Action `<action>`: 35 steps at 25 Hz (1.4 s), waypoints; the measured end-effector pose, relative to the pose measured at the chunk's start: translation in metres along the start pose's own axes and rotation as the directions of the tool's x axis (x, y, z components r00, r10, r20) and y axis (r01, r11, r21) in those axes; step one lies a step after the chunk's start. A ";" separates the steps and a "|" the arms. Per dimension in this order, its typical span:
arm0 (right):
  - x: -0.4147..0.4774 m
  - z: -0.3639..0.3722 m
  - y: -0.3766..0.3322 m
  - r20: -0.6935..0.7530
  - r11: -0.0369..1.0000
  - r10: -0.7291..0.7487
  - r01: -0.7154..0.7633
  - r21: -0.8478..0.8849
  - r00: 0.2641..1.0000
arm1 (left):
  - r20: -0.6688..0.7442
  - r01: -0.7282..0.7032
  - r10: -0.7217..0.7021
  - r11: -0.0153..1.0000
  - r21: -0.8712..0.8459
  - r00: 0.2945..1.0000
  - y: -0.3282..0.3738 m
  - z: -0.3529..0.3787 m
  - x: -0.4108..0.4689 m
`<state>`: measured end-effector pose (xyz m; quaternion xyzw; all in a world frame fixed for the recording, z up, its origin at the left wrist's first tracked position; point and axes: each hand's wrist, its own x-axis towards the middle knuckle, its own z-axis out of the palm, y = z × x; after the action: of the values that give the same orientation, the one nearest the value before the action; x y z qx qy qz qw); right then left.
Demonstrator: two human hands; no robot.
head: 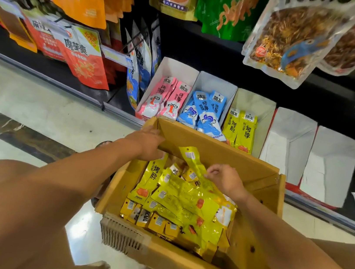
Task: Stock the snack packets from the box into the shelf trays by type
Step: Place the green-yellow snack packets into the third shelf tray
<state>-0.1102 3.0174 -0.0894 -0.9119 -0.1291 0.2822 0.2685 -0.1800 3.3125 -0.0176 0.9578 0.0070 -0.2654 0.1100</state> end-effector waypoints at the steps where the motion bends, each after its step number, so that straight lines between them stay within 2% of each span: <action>1: 0.000 -0.003 -0.005 -0.023 0.997 -0.024 0.025 0.080 0.999 | -0.014 -0.013 0.012 0.996 -0.086 1.000 0.003 -0.003 -0.002; 4: 0.001 -0.009 -0.024 -0.062 0.946 -0.047 0.064 0.316 0.997 | -0.017 -0.006 -0.001 0.920 -0.391 1.000 0.007 -0.004 0.000; 8: -0.001 -0.018 -0.055 -0.028 0.870 -0.014 0.026 0.492 1.000 | 0.053 0.059 -0.031 0.714 -0.697 0.998 0.012 -0.003 -0.001; 11: -0.004 -0.019 -0.070 0.026 0.818 -0.026 0.007 0.575 0.999 | 0.052 0.069 -0.045 0.583 -0.809 0.998 0.016 -0.005 -0.002; 14: -0.005 -0.018 -0.081 0.067 0.755 -0.055 -0.002 0.656 0.996 | 0.064 0.066 -0.019 0.387 -0.920 0.998 0.019 -0.007 -0.002; 17: -0.005 -0.017 -0.089 0.077 0.734 -0.059 -0.009 0.679 0.995 | 0.083 0.089 -0.040 0.196 -0.977 0.996 0.023 -0.013 -0.001; 19: -0.004 -0.017 -0.091 0.075 0.723 -0.050 -0.016 0.691 0.996 | 0.086 0.091 -0.042 0.125 -0.988 0.995 0.025 -0.018 -0.002; 23: 0.000 -0.011 -0.096 0.078 0.711 -0.043 -0.024 0.702 0.996 | 0.076 0.082 -0.056 0.112 -0.990 0.996 0.023 -0.014 0.000; 27: 0.006 0.003 -0.084 0.150 0.695 -0.020 -0.094 0.712 0.989 | 0.046 0.073 -0.170 0.155 -0.985 0.984 0.012 -0.008 0.004; 32: 0.021 0.037 -0.033 0.186 0.842 0.172 -0.242 0.481 0.967 | 0.014 0.071 -0.268 0.203 -0.977 0.963 -0.010 -0.002 0.002; 35: 0.028 0.060 -0.002 0.221 0.875 0.277 -0.341 0.344 0.935 | 0.006 0.084 -0.293 0.255 -0.963 0.956 -0.021 0.000 0.000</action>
<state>-0.1232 3.0550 -0.1424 -0.8254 0.0534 0.4154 0.3785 -0.1814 3.3325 -0.0220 0.7105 0.2885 -0.1341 0.6276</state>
